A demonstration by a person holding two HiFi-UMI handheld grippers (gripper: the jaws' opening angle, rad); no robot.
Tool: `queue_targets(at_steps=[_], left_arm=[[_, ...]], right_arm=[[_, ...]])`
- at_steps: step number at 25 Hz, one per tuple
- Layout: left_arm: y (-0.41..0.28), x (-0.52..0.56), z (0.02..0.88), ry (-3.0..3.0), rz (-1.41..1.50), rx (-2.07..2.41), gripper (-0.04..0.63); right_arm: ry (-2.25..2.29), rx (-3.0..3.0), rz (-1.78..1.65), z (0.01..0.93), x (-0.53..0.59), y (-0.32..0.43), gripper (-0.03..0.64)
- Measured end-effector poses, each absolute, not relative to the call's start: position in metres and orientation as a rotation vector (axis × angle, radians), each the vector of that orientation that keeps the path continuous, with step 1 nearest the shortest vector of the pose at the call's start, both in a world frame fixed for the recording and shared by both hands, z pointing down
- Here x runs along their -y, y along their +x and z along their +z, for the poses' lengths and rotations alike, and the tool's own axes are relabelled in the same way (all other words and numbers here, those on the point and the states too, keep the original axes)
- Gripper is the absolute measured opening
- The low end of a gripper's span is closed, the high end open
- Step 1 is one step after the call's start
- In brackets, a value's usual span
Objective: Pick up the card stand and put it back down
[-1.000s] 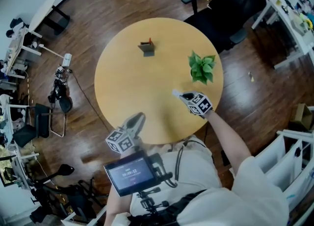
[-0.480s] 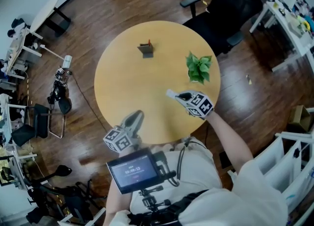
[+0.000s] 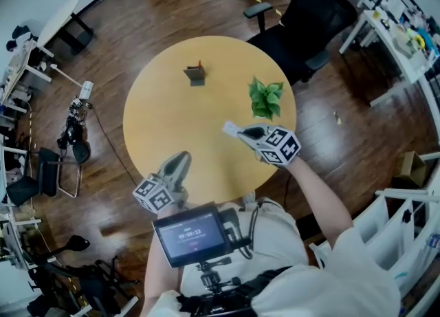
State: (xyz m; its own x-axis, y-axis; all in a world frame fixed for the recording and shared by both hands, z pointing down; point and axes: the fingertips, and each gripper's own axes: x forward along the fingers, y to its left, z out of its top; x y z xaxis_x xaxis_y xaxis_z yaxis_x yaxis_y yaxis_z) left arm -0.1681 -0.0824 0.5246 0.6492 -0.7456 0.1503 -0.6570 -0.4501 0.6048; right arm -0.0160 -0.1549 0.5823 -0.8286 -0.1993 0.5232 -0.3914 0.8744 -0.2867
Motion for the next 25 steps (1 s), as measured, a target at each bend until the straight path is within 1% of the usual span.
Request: queue_targets(at_steps=[5, 12, 25], left_arm=[[-0.142, 0.082, 0.519, 2.296, -0.138, 1.011, 0.043], [-0.121, 0.082, 0.508, 2.312, -0.154, 0.981, 0.044], [-0.114, 0.082, 0.475, 2.374, -0.131, 0.948, 0.048]], right_arm=[[0.432, 2.569, 0.490, 0.550, 0.157, 0.002, 0.026], [0.408, 2.588, 0.497, 0.519, 0.152, 0.017, 0.028], [0.399, 2.698, 0.371, 0.445, 0.146, 0.017, 0.028]])
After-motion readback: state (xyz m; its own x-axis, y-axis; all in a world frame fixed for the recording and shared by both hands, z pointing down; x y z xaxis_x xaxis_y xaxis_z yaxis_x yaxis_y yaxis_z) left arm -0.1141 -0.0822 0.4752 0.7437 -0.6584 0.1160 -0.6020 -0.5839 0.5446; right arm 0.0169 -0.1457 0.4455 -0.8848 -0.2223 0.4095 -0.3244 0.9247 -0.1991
